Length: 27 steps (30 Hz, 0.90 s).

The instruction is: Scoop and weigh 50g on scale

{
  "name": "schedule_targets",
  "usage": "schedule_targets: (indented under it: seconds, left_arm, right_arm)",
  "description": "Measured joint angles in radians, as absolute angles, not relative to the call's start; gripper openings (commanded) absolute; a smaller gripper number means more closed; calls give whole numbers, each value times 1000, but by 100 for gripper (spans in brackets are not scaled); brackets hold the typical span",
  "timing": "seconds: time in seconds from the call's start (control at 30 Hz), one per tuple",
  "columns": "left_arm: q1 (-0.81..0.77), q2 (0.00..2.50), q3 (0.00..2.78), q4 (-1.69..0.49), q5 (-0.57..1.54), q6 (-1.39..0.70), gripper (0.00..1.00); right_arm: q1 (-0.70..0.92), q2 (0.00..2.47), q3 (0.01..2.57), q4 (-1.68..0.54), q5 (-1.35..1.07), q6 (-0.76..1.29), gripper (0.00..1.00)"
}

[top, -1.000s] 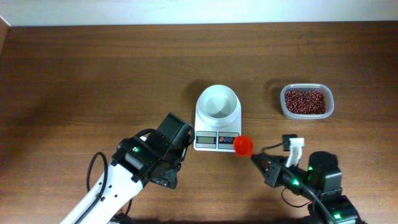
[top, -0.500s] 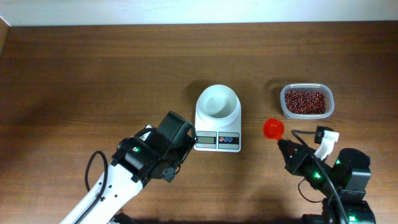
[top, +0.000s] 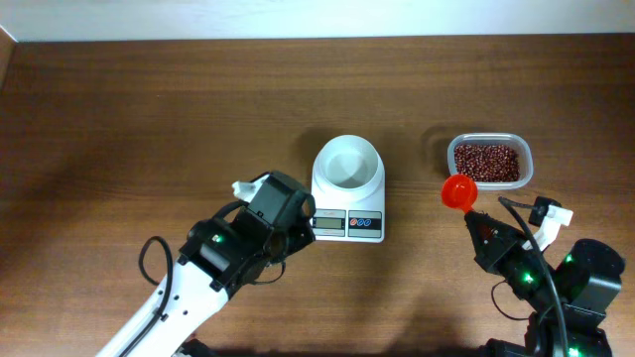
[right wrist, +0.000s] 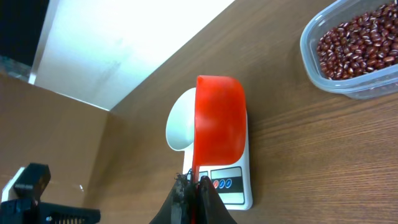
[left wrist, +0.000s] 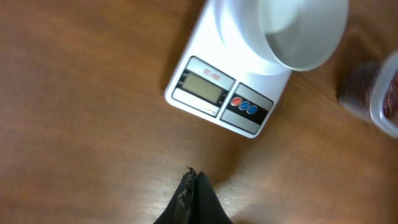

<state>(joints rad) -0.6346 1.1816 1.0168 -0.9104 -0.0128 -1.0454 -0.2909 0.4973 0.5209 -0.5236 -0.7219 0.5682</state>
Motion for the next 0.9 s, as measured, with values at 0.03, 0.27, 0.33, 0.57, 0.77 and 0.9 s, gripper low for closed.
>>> schedule_targets:
  seconds: [0.03, 0.27, 0.33, 0.57, 0.77, 0.9]
  left_arm:
    - [-642, 1182, 1017, -885, -13, -1002, 0]
    - [-738, 1207, 1017, -753, -13, -625, 0]
    - [-767, 1237, 1017, -722, -13, -536, 0]
    - [-846, 1427, 1017, -614, -42, -384, 0]
    - [-857, 1593, 1017, -585, -171, -356, 0]
    - [-857, 1653, 1016, -514, -215, -316, 0]
  right_arm:
    - [-294, 497, 521, -523, -728, 569, 4]
    - [-295, 497, 521, -524, -741, 568, 4]
    - [-295, 497, 522, -524, -743, 568, 4]
    - [-296, 497, 522, -524, -747, 568, 4]
    - [-296, 497, 522, -523, -747, 568, 4]
    - [-296, 497, 522, -523, -747, 568, 4]
